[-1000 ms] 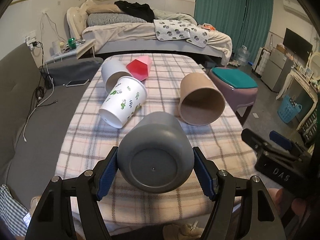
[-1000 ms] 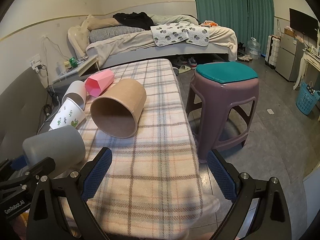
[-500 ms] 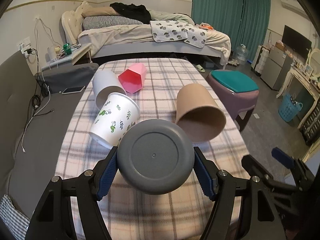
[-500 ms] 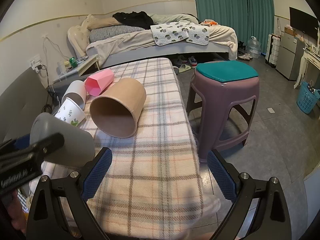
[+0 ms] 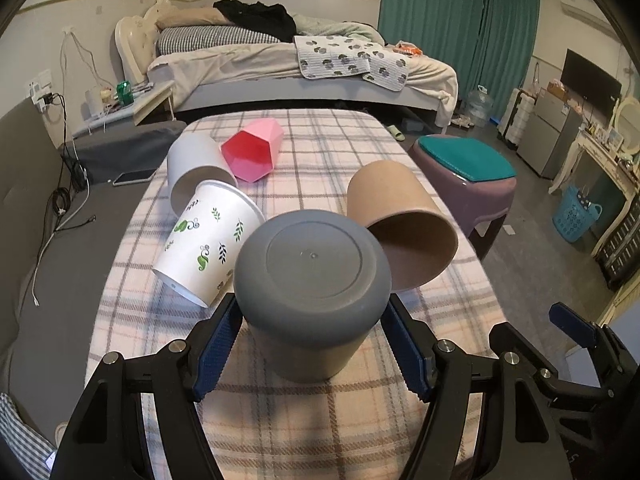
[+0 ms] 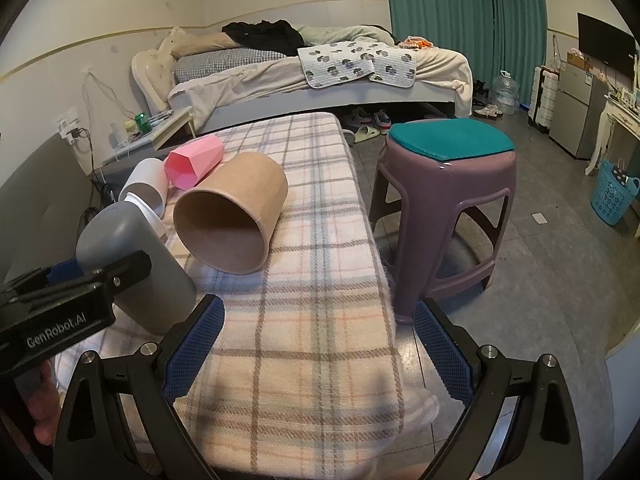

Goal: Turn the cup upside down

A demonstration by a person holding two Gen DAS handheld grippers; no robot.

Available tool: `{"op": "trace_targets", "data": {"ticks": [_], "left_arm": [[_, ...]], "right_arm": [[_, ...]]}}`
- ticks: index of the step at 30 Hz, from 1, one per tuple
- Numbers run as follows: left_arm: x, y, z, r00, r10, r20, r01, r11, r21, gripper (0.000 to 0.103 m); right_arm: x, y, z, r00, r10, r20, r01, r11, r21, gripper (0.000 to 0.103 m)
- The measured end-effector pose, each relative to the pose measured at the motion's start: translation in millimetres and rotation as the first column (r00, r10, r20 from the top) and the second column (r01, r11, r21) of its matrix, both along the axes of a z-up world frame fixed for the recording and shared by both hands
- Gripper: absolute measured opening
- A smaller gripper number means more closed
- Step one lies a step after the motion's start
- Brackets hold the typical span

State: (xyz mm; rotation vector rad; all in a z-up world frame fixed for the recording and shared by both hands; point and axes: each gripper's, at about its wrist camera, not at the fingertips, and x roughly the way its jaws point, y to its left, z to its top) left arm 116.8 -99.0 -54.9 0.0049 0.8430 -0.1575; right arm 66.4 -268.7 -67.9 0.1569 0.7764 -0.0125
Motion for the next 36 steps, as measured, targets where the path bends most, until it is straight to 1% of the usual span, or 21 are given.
{"op": "trace_targets", "data": {"ticks": [6, 11, 15, 19, 24, 28, 31, 32, 33, 34, 35, 36], "left_arm": [[-10.2, 4.2, 6.7, 0.999, -0.012, 0.04, 0.012, 1.0, -0.016, 0.074], [-23.7, 11.5, 13.8, 0.998, -0.016, 0.06, 0.019, 0.999, -0.043, 0.074], [-38.4, 18.3, 24.9, 0.996, -0.021, 0.083, 0.026, 0.998, -0.059, 0.074], [-57.2, 30.4, 42.9, 0.992, -0.025, 0.128, 0.035, 0.997, -0.075, 0.074], [-80.9, 53.2, 65.3, 0.981, -0.02, 0.192, 0.033, 0.997, -0.068, 0.074], [-95.9, 72.8, 77.8, 0.973, -0.007, 0.232, 0.022, 0.998, -0.063, 0.075], [-109.3, 84.4, 82.1, 0.964, 0.01, 0.266, 0.003, 0.999, -0.047, 0.082], [-112.5, 86.2, 81.9, 0.962, 0.017, 0.271, -0.005, 0.999, -0.043, 0.083], [-117.5, 89.5, 80.7, 0.96, 0.022, 0.281, -0.01, 0.999, -0.043, 0.083], [-120.3, 90.9, 79.7, 0.958, 0.025, 0.286, -0.013, 0.999, -0.041, 0.085], [-123.2, 92.0, 77.8, 0.955, 0.031, 0.294, -0.022, 0.999, -0.034, 0.091], [-124.9, 92.8, 75.7, 0.953, 0.036, 0.301, -0.029, 0.999, -0.028, 0.094]], "right_arm": [[1.4, 0.4, 0.6, 1.0, 0.005, 0.009, -0.005, 1.0, -0.009, 0.096], [-6.2, -1.7, 6.8, 0.999, -0.007, 0.041, 0.007, 1.0, -0.01, 0.096], [-18.7, 0.3, 20.2, 0.995, -0.014, 0.095, 0.016, 1.0, -0.021, 0.096], [-33.1, 6.2, 35.5, 0.989, -0.018, 0.148, 0.023, 0.999, -0.036, 0.096], [-55.2, 23.6, 57.6, 0.979, 0.002, 0.203, 0.012, 0.998, -0.068, 0.096], [-73.9, 39.1, 71.0, 0.971, 0.027, 0.237, -0.01, 0.997, -0.074, 0.096], [-86.9, 52.0, 77.6, 0.962, 0.049, 0.269, -0.032, 0.997, -0.067, 0.096], [-90.7, 56.1, 78.3, 0.959, 0.054, 0.28, -0.036, 0.997, -0.067, 0.096], [-93.4, 59.9, 78.2, 0.956, 0.059, 0.288, -0.041, 0.997, -0.068, 0.097], [-94.8, 62.9, 77.3, 0.954, 0.065, 0.293, -0.047, 0.996, -0.07, 0.102], [-95.4, 65.8, 75.7, 0.953, 0.07, 0.295, -0.051, 0.996, -0.072, 0.103], [-95.6, 67.6, 74.1, 0.952, 0.071, 0.297, -0.052, 0.996, -0.072, 0.103]]}}
